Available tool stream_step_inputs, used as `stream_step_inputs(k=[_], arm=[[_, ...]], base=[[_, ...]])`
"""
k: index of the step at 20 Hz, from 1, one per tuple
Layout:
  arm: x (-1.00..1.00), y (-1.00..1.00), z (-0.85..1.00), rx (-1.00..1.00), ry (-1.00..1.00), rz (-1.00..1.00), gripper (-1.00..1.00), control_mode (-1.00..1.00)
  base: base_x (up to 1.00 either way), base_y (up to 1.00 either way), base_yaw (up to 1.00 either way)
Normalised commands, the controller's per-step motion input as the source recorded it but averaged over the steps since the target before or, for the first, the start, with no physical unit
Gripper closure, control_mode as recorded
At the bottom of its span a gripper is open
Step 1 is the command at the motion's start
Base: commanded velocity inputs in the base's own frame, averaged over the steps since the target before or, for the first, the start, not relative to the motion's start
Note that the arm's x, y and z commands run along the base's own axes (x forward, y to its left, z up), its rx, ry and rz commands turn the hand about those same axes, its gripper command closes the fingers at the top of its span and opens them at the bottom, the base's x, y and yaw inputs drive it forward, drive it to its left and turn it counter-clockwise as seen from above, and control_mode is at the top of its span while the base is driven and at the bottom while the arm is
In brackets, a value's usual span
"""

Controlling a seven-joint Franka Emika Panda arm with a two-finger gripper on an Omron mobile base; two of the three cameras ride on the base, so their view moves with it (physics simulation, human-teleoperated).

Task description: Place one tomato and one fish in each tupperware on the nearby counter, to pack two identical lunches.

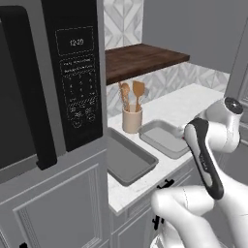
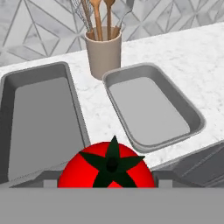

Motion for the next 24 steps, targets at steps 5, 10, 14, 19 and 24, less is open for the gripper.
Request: stream_step_inputs(k=[5, 10, 14, 19, 24], arm=[[1.0, 0.1, -0.33, -0.07, 0.13, -0.03, 1.0, -1.0], [0.97, 0.0, -0.29, -0.13, 0.11, -0.13, 1.0, -1.0], [0.84, -0.22, -0.37, -0.05, 0.1, -0.04, 1.0, -1.0], [0.61, -0.41, -0.37, 0.0, 0.06, 0.01, 1.0, -1.0], [0.53, -0.03, -0.47, 0.0, 0.05, 0.07, 1.0, -1.0]], base=[[0.0, 0.0, 0.0], [0.0, 0.0, 0.0], [0.0, 0.0, 0.0], [0.0, 0.0, 0.0], [0.0, 0.0, 0.0]])
